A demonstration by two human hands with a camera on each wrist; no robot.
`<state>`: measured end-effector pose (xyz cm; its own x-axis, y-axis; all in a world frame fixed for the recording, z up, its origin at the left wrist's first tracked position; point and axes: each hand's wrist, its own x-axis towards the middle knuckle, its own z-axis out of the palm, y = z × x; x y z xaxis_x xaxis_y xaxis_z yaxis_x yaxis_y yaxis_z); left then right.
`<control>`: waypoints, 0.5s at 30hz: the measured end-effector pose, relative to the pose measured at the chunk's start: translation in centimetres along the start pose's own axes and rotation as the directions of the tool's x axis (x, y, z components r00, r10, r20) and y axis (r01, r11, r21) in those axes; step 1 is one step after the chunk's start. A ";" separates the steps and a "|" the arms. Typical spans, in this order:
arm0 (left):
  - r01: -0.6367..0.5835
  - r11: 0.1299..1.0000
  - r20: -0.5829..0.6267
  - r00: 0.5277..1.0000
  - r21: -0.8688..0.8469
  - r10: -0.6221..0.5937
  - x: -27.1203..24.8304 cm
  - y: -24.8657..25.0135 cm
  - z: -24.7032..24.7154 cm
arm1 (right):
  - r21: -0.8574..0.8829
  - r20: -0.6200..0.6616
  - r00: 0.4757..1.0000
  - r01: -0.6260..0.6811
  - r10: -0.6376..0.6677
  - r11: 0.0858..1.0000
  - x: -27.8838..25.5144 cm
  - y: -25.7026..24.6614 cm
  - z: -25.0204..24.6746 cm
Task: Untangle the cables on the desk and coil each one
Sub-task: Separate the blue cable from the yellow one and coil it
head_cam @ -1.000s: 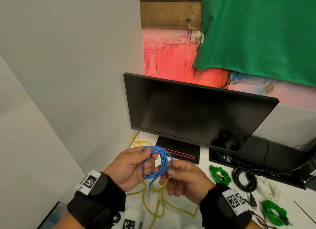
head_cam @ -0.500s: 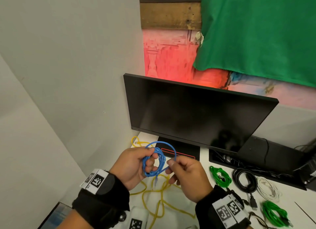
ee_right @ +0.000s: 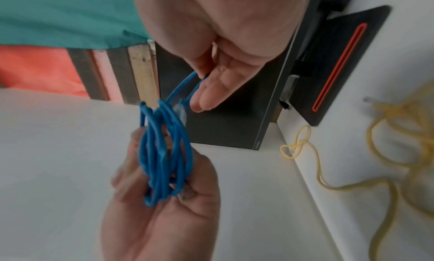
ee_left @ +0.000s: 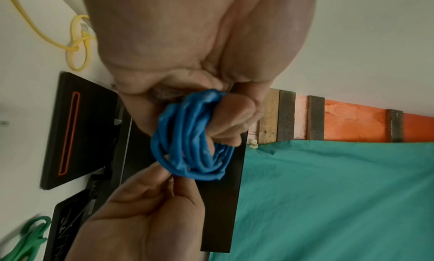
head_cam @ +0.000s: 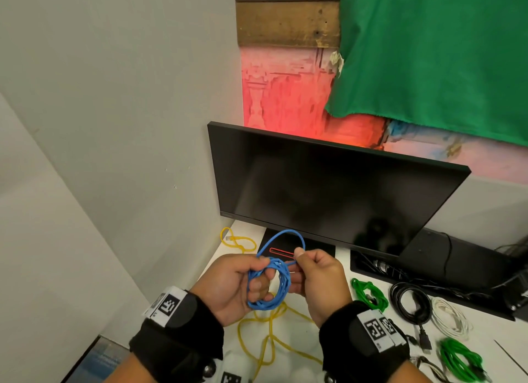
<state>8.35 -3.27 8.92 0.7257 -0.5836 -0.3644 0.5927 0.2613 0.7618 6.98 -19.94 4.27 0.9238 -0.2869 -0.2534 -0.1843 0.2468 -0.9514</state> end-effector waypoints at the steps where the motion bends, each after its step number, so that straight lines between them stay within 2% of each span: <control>1: -0.002 1.000 -0.006 1.000 -0.001 0.002 0.0 0.0 0.0 | 0.043 0.007 0.999 -0.041 0.041 0.998 0.0 -0.1 0.0; 5: -0.021 0.999 -0.016 1.000 -0.039 0.021 -0.1 0.2 -0.2 | 0.189 0.097 0.982 -0.177 0.161 0.966 -0.2 -0.2 -0.1; 8: -0.035 0.999 0.007 0.999 -0.004 0.035 0.0 0.1 0.0 | 0.174 0.261 0.941 -0.265 0.215 0.949 -0.8 0.1 0.3; 10: -0.040 0.999 0.004 0.999 0.022 0.040 0.1 -0.1 0.0 | 0.159 0.324 0.918 -0.292 0.230 0.943 -1.2 0.1 0.4; 15: -0.062 0.996 -0.027 0.998 0.062 0.063 0.3 -0.6 -0.9 | 0.132 0.269 0.931 -0.289 0.247 0.948 -0.9 -0.5 0.1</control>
<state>8.51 -2.91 7.88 0.7711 -0.5446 -0.3299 0.5240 0.2483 0.8147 6.28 -19.74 4.98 0.9049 0.0427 -0.4234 -0.3977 0.4394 -0.8055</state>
